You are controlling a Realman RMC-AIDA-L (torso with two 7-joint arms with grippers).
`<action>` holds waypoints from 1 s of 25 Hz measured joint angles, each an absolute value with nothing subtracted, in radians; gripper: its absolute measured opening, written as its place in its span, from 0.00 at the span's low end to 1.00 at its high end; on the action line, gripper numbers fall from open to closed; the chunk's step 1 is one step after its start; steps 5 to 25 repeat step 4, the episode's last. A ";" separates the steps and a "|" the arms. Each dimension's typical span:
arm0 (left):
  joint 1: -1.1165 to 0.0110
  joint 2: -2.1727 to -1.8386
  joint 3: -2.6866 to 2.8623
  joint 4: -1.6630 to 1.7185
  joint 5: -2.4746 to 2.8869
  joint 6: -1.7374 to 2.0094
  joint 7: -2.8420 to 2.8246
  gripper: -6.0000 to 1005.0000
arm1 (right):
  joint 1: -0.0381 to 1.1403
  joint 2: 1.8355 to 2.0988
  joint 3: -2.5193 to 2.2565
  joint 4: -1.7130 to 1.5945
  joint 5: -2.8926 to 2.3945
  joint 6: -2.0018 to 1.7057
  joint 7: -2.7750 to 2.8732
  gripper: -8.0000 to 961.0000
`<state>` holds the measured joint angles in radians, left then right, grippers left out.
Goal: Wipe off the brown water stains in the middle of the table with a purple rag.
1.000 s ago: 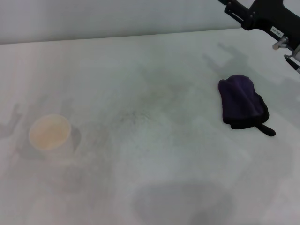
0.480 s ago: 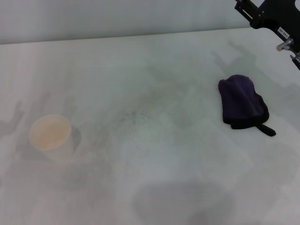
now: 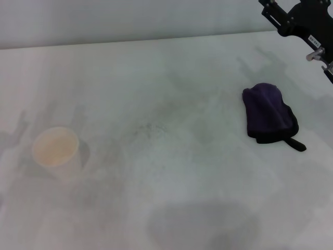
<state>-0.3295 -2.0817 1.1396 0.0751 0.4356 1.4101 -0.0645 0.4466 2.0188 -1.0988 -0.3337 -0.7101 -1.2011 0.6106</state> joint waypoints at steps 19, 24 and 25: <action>-0.330 -2.082 1.140 0.075 0.436 1.410 -0.064 0.87 | 0.447 2.019 -1.095 -0.324 -0.710 -1.201 0.601 0.70; -0.330 -2.082 1.140 0.075 0.436 1.410 -0.064 0.87 | 0.447 2.019 -1.095 -0.324 -0.710 -1.201 0.601 0.70; -0.330 -2.082 1.140 0.075 0.436 1.410 -0.064 0.87 | 0.447 2.019 -1.095 -0.324 -0.710 -1.201 0.601 0.70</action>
